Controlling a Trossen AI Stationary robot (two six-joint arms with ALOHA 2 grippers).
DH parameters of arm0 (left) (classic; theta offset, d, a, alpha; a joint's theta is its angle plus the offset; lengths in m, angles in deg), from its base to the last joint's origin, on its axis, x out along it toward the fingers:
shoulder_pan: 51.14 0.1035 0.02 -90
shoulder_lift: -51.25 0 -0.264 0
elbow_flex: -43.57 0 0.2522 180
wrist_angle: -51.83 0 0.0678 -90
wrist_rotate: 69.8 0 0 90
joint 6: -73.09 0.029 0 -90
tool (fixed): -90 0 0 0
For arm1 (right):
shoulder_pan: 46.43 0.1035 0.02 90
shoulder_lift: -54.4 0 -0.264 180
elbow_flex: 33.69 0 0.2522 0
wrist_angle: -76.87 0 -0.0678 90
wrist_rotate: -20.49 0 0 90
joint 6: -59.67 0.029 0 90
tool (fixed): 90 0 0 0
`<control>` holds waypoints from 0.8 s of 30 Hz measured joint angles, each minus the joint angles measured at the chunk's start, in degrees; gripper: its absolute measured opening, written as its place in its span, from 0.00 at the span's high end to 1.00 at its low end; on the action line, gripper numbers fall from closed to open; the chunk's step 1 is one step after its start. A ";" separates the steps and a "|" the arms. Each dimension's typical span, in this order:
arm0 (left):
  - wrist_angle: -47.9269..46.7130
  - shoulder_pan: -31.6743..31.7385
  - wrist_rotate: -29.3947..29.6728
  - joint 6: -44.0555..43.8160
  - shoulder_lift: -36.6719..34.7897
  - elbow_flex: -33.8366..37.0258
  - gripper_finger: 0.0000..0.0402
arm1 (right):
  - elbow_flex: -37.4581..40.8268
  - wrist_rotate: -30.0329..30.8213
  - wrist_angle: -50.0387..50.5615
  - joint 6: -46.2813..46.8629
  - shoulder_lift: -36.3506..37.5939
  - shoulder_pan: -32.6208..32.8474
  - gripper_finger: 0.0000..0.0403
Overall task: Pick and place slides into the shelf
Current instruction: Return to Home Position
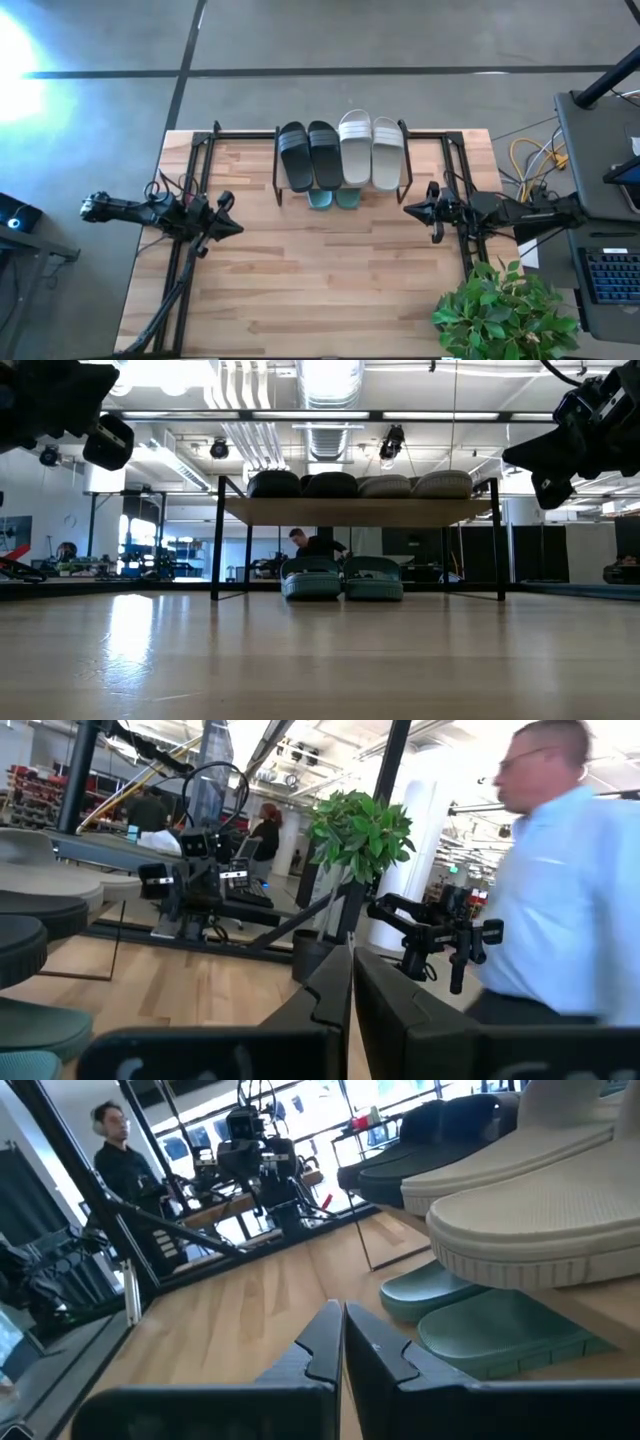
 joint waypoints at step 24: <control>0.00 0.00 0.05 0.02 0.00 0.09 1.00 | -0.02 0.00 0.04 0.00 0.00 0.83 0.98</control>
